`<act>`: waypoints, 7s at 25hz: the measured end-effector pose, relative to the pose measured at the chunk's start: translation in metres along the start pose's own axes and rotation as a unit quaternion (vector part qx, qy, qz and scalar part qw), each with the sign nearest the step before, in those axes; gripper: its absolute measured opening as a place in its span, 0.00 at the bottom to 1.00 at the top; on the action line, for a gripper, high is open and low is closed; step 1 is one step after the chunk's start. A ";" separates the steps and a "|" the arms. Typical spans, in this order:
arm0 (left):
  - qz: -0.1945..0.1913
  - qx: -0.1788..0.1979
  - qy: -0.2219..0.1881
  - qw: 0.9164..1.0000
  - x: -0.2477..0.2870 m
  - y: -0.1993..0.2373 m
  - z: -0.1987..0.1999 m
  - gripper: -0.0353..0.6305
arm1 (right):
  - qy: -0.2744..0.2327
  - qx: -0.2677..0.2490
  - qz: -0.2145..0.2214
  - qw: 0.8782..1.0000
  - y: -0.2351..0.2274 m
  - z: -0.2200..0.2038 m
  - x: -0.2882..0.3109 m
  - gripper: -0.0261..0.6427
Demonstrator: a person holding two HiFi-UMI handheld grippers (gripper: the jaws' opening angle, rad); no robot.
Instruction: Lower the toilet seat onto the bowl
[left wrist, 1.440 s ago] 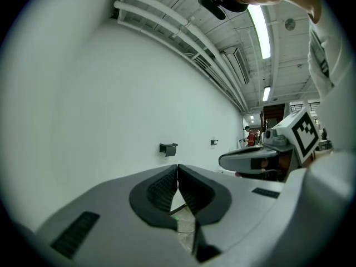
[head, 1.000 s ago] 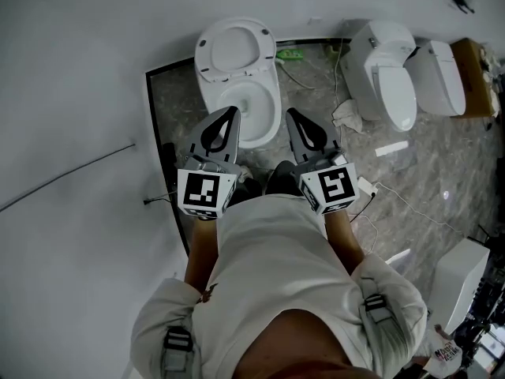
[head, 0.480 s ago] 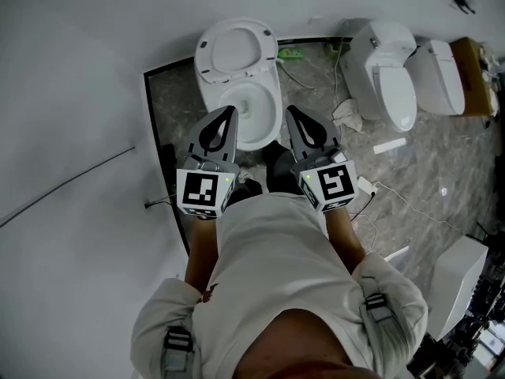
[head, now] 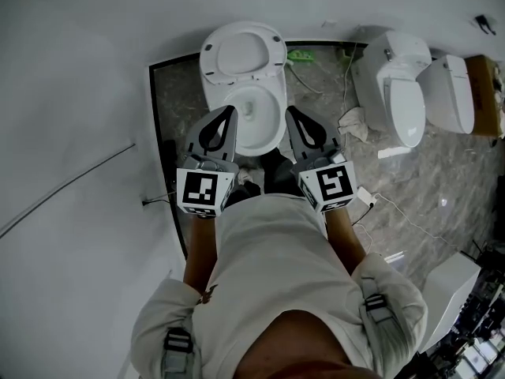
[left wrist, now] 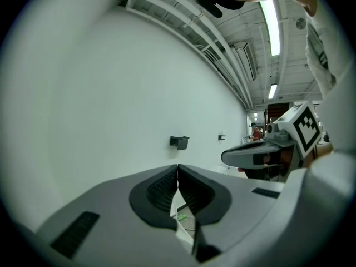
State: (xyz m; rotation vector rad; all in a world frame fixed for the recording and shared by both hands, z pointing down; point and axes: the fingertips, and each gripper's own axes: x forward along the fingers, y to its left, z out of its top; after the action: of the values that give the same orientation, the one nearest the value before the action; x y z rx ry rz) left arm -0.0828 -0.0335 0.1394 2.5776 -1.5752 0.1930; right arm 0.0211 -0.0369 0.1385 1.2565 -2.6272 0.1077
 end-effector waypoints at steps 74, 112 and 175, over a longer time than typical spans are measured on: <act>0.126 -0.068 0.054 0.988 0.269 0.145 -0.164 0.09 | 0.079 -0.119 0.135 0.981 -0.143 -0.158 0.310 0.08; 0.126 -0.100 0.082 0.984 0.271 0.172 -0.202 0.09 | 0.096 -0.094 0.143 0.981 -0.146 -0.202 0.396 0.33; 0.071 -0.091 0.083 0.990 0.193 0.120 -0.216 0.09 | 0.085 -0.096 0.093 0.987 -0.081 -0.217 0.287 0.27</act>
State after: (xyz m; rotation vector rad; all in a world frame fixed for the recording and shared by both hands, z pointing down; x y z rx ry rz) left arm -0.1132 -0.2219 0.3880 2.2525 -1.6335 0.2563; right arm -0.0532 -0.2702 0.4142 0.8979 -2.5309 -0.0086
